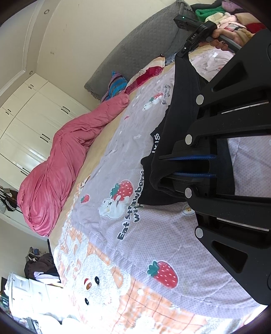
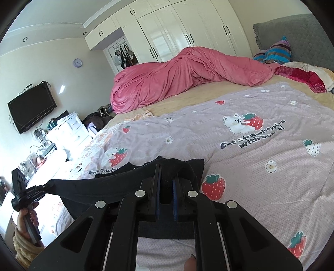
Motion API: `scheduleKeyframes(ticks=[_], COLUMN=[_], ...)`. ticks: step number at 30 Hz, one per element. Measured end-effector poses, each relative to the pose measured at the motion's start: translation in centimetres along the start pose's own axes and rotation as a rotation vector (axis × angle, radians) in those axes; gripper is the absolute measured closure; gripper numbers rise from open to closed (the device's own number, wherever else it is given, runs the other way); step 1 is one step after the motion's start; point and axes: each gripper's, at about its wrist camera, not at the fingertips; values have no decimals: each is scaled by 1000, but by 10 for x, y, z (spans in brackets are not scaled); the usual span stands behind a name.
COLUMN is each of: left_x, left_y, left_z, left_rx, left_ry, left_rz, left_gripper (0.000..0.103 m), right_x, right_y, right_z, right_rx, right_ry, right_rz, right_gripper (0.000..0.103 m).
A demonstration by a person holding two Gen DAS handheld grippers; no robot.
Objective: Fold small clothes
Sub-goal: 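Lower the held hem onto the collar with both grippers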
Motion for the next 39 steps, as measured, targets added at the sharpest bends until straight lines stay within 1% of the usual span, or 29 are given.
scheduleKeyframes(ticks=[8, 15, 28, 32, 34, 35, 37, 38, 39], left_x=[-7, -12, -12, -12, -12, -11, -10, -10, -11], left_y=[7, 11, 19, 22, 23, 24, 27, 26, 26], left_z=[19, 39, 74, 87, 94, 98, 98, 96, 93], left_rx=[-19, -60, -90, -107, -110, -112, -114, -122, -129], left_ry=[14, 32, 70, 82, 89, 96, 101, 92, 82], left_rz=[-7, 15, 4, -5, -7, -10, -26, -25, -20], left_gripper=[100, 100, 100, 99, 97, 96, 91, 84, 81], right_x=[-7, -13, 3, 7, 7, 8, 9, 10, 11], right_y=[-5, -11, -31, -42, -46, -50, -59, -61, -63], right_z=[19, 42, 77, 90, 95, 96, 96, 93, 91], right_rx=[8, 30, 63, 71, 90, 102, 118, 116, 115], right_ry=[9, 24, 72, 91, 93, 94, 91, 81, 75], right_rz=[21, 24, 38, 62, 69, 80, 113, 126, 134], right_gripper=[95, 95, 95, 94, 88, 87, 63, 62, 62])
Point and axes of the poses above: each gripper's, at about its wrist camera, not at the fingertips, and z roughly the way its jaws point, y to its left, x to its underside, and after that the axes turned 8 degrees about -x, right-handed
